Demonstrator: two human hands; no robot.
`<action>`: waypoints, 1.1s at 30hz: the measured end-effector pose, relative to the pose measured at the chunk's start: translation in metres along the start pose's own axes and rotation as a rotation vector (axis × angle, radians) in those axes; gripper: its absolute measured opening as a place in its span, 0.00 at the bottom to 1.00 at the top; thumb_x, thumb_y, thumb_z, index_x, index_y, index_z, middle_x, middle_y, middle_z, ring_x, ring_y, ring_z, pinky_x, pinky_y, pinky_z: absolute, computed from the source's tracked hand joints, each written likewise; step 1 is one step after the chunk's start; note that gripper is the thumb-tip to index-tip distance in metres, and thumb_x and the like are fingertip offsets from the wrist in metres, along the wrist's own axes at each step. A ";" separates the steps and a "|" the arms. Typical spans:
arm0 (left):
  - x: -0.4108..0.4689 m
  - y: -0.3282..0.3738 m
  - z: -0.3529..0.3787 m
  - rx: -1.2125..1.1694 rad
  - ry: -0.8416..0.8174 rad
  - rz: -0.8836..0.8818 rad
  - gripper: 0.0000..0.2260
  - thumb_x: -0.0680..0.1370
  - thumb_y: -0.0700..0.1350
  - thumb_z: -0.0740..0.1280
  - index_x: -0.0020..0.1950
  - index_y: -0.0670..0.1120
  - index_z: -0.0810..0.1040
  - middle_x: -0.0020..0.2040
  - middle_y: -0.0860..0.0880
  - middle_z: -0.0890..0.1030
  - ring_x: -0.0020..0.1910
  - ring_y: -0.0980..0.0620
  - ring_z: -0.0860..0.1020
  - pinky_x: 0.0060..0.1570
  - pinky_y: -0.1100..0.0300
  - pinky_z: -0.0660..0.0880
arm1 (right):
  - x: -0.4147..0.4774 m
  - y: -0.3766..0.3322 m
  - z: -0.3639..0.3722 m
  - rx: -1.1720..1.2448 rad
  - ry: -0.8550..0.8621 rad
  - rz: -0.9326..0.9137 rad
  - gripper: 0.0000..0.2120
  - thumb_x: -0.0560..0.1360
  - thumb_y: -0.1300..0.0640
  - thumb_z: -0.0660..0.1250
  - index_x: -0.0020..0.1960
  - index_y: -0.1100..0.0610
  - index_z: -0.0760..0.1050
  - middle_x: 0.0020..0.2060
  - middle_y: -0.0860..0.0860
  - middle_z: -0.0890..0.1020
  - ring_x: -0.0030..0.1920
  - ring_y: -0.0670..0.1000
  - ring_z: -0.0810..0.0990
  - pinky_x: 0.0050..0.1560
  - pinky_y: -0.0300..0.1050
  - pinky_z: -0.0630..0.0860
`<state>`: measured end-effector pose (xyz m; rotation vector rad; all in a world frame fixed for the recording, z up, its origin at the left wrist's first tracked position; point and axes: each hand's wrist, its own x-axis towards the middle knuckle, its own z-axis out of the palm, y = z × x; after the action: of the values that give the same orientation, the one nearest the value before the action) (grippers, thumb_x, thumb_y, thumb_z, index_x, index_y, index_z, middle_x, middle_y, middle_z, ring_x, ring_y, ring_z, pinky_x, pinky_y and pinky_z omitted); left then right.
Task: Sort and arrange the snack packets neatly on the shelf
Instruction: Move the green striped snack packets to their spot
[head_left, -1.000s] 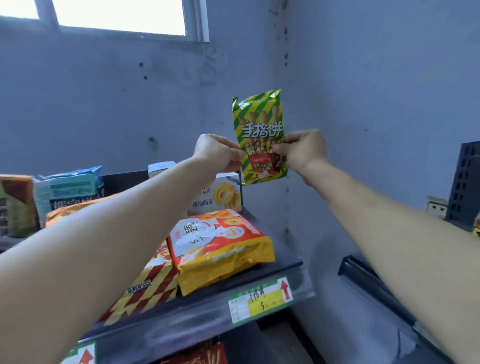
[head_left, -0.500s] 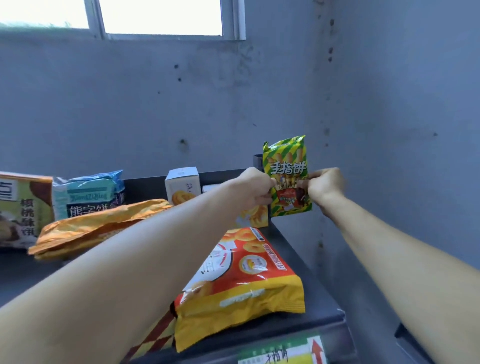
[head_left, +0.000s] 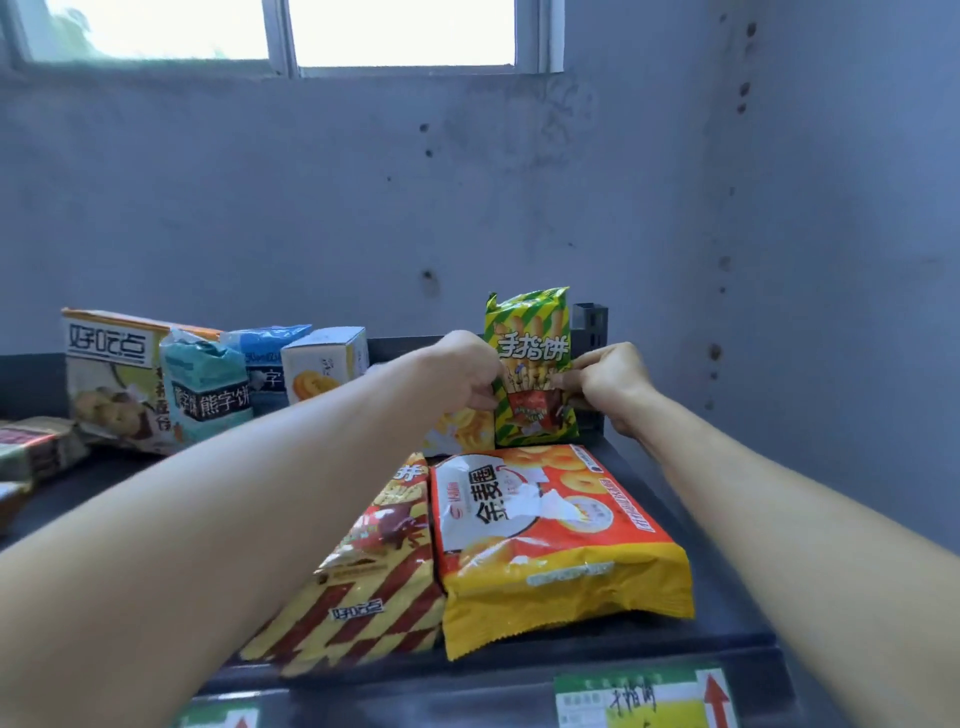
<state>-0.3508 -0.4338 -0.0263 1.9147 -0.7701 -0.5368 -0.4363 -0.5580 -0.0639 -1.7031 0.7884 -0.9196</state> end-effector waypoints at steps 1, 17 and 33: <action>-0.001 -0.001 -0.003 0.003 0.002 -0.001 0.11 0.80 0.35 0.60 0.37 0.40 0.69 0.61 0.38 0.77 0.62 0.43 0.77 0.58 0.56 0.75 | 0.002 0.000 0.004 -0.008 -0.008 0.000 0.07 0.69 0.64 0.74 0.38 0.58 0.76 0.49 0.59 0.83 0.51 0.58 0.81 0.52 0.56 0.80; 0.004 0.002 0.012 -0.045 0.083 0.010 0.03 0.78 0.36 0.63 0.49 0.38 0.76 0.48 0.42 0.78 0.45 0.48 0.79 0.46 0.58 0.79 | 0.017 0.004 -0.001 -0.172 -0.005 0.023 0.13 0.70 0.63 0.73 0.52 0.66 0.78 0.52 0.59 0.81 0.53 0.59 0.81 0.49 0.56 0.81; -0.009 0.005 0.010 0.098 0.137 -0.006 0.03 0.77 0.35 0.63 0.46 0.38 0.75 0.49 0.41 0.79 0.48 0.47 0.81 0.52 0.55 0.79 | 0.010 0.001 -0.007 -0.282 -0.153 -0.007 0.13 0.74 0.63 0.69 0.57 0.65 0.78 0.53 0.58 0.81 0.54 0.57 0.80 0.51 0.53 0.81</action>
<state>-0.3651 -0.4357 -0.0256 2.0222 -0.7132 -0.3723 -0.4371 -0.5702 -0.0617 -1.9962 0.8393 -0.6962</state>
